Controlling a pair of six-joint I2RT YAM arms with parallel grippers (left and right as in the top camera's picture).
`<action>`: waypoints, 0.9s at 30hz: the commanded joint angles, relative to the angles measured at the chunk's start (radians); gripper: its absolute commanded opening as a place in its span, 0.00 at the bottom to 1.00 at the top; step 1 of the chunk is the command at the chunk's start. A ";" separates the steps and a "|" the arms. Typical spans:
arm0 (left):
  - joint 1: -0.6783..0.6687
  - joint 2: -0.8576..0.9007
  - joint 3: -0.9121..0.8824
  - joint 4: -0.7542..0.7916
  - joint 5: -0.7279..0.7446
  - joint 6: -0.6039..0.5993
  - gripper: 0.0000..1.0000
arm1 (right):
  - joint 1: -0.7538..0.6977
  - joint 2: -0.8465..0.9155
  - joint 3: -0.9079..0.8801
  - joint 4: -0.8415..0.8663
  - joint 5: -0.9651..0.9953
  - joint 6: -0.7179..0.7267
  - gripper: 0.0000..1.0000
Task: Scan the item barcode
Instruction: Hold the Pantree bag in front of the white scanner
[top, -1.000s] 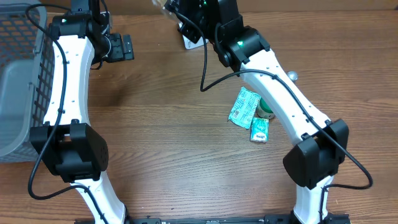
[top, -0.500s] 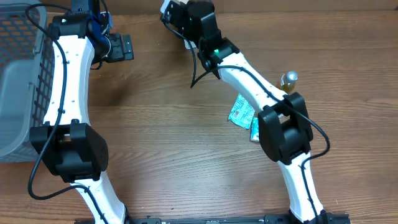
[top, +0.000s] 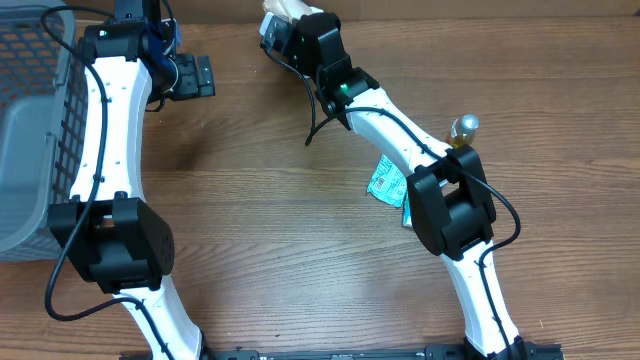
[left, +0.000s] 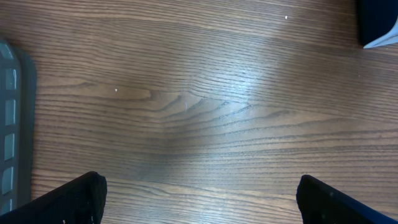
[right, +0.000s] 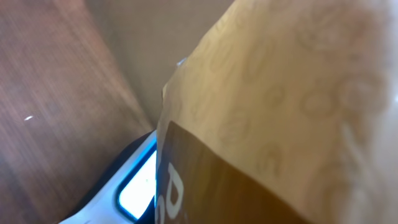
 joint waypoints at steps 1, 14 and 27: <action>-0.004 -0.013 0.008 0.001 -0.006 0.000 0.99 | 0.005 0.001 0.015 -0.018 -0.089 0.114 0.04; -0.004 -0.013 0.008 0.001 -0.006 0.000 0.99 | 0.003 0.001 0.015 -0.132 -0.161 0.276 0.04; -0.004 -0.013 0.008 0.001 -0.006 0.000 0.99 | -0.011 -0.066 0.038 -0.153 -0.184 0.389 0.04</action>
